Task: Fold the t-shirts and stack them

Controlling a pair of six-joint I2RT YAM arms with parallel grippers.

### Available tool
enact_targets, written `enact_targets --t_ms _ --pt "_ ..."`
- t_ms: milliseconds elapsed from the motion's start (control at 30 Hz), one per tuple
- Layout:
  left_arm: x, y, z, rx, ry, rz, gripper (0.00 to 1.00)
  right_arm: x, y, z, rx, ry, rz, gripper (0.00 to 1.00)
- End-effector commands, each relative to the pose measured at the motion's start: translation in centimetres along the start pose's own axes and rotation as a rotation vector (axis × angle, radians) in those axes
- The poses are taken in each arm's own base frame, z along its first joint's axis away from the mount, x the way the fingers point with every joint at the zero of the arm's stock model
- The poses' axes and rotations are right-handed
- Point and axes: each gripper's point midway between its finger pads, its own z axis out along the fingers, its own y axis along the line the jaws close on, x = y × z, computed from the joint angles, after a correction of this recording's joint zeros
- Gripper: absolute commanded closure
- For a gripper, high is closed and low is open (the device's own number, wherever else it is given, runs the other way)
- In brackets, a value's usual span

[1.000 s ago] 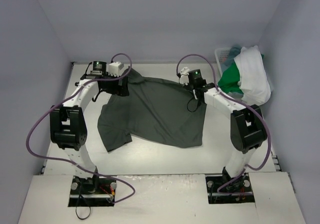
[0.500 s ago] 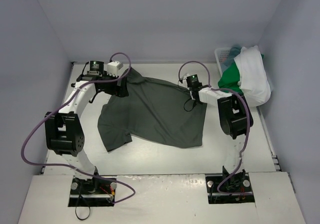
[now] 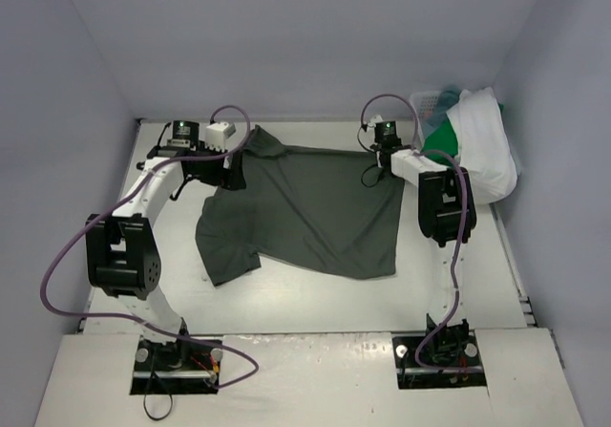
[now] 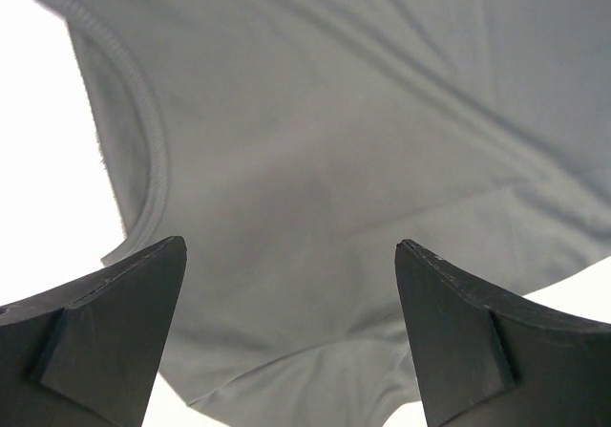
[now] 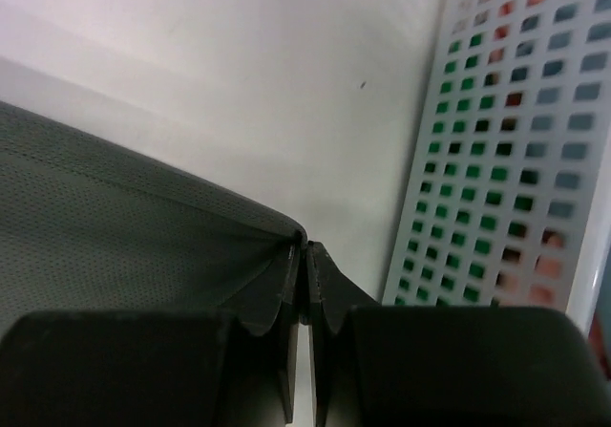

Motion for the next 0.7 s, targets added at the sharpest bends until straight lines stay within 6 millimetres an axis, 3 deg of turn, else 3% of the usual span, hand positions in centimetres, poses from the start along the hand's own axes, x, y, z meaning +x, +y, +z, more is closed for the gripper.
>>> enact_targets --t_ms 0,33,233,300,433,467,500,567,633,667 --pt "-2.3 -0.4 -0.5 0.01 -0.066 0.024 0.15 -3.1 -2.1 0.6 0.061 -0.078 0.021 0.98" --pt "-2.2 -0.5 -0.4 0.013 -0.065 0.024 0.15 -3.1 -2.0 1.0 0.057 -0.08 0.023 0.96" --pt "-1.7 -0.5 -0.6 0.016 -0.053 0.025 0.16 -2.5 -0.7 2.9 0.056 -0.05 0.011 0.42" --pt "-1.2 -0.6 -0.5 0.02 -0.044 0.021 0.15 -2.3 -0.6 3.2 0.06 -0.043 0.015 0.35" --pt "-1.0 -0.6 -0.5 0.023 -0.04 0.021 0.15 -2.6 -1.6 2.9 0.105 -0.051 0.048 0.32" --pt "-1.1 -0.6 -0.6 0.019 -0.044 0.025 0.15 -3.6 -2.6 1.6 0.11 -0.085 0.069 0.32" --pt "-1.2 -0.6 -0.7 0.019 -0.045 0.025 0.15 -3.1 -2.2 1.7 0.106 -0.078 0.067 0.32" --pt "-1.4 -0.6 -0.9 0.012 -0.051 0.032 0.15 -4.5 -3.2 -0.4 0.118 -0.119 0.079 0.32" --pt "-1.5 -0.6 -0.9 0.012 -0.055 0.037 0.16 -4.6 -3.2 -1.7 0.115 -0.128 0.076 0.32" --pt "-1.5 -0.6 -0.9 0.011 -0.054 0.033 0.16 -5.6 -4.2 -3.4 0.124 -0.158 0.092 0.33"
